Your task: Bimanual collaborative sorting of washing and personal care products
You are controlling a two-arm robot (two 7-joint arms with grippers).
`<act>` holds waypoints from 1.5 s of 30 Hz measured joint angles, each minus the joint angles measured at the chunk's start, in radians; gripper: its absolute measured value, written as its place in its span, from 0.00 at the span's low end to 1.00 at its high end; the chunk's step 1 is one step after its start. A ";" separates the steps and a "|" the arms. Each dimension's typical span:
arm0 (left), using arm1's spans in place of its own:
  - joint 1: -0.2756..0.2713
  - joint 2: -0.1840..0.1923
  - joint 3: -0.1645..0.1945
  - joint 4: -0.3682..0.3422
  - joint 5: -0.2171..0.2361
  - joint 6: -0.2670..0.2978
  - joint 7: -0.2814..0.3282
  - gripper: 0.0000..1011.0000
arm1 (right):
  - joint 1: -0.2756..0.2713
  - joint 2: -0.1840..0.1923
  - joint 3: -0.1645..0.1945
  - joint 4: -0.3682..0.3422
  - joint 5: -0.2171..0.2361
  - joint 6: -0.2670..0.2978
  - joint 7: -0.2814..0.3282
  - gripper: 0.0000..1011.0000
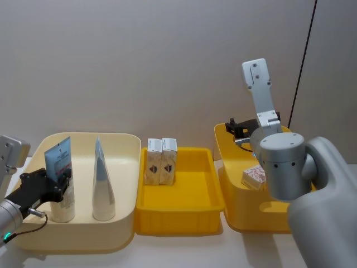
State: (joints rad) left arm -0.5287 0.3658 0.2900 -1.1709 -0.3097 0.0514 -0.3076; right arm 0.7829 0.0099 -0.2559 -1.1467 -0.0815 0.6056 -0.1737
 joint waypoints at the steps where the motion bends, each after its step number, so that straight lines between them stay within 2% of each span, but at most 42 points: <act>1: 0.000 0.000 0.000 0.000 0.000 0.000 0.000 0.27 | 0.000 0.000 0.000 0.000 0.000 0.000 0.000 0.99; 31: 0.000 0.000 -0.003 -0.005 0.002 0.000 0.000 0.27 | 0.000 0.000 0.000 0.000 0.000 0.000 0.000 0.99; 45: -0.006 0.014 -0.025 -0.100 0.019 -0.026 0.005 0.27 | 0.000 0.000 0.000 0.000 0.000 0.000 0.000 0.99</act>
State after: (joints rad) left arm -0.5349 0.3798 0.2653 -1.2706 -0.2903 0.0254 -0.3022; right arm 0.7828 0.0099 -0.2559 -1.1468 -0.0815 0.6055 -0.1736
